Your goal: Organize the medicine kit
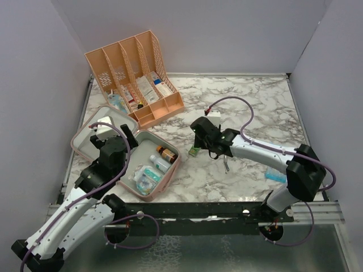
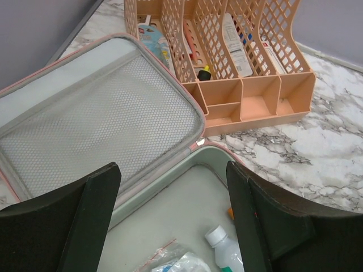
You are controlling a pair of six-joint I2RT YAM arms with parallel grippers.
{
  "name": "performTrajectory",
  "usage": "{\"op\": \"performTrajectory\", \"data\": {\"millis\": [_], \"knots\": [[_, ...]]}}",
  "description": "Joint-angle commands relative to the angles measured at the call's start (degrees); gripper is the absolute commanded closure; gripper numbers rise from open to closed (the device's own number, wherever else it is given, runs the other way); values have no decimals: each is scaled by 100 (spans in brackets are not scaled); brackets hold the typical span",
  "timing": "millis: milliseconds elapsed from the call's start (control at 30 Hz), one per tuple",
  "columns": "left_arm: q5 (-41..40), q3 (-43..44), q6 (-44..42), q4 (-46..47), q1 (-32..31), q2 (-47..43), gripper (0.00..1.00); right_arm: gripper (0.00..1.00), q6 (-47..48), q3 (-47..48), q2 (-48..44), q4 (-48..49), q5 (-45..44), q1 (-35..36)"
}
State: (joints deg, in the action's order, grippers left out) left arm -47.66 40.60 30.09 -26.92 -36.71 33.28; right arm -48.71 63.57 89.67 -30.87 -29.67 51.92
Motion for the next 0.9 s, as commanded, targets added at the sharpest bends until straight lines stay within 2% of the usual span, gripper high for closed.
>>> {"op": "performTrajectory", "data": {"millis": [0, 67, 100, 200, 233, 267, 300, 567, 767, 867], "knots": [[313, -140, -296, 377, 32, 36, 21, 46, 2390, -300, -288, 1139, 625, -457], [422, -175, -394, 517, 32, 44, 21, 42, 3516, -410, -328, 1513, 1321, -673], [471, -189, -456, 604, 32, 52, 21, 35, 3853, -467, -357, 1634, 1420, -735], [585, -134, -631, 832, 32, 89, 21, 29, 4409, -533, -353, 1837, 1988, -1010], [609, -78, -688, 885, 32, 110, 21, 13, 4491, -504, -334, 1831, 2292, -1098], [622, -11, -734, 923, 32, 146, 21, 6, 4593, -473, -295, 1816, 2594, -1154], [620, 64, -781, 940, 32, 179, 21, 5, 4666, -424, -245, 1751, 2757, -1175], [701, 181, -1175, 1186, 32, 460, 21, 7, 5089, -308, 120, 1487, 3671, -1181], [1100, 59, -878, 1204, 31, 794, 21, 7, 5500, -412, 207, 1389, 4131, -1180], [1022, -83, -631, 1232, 40, 966, 21, 10, 5358, -259, 432, 1265, 4287, -1176]]}}
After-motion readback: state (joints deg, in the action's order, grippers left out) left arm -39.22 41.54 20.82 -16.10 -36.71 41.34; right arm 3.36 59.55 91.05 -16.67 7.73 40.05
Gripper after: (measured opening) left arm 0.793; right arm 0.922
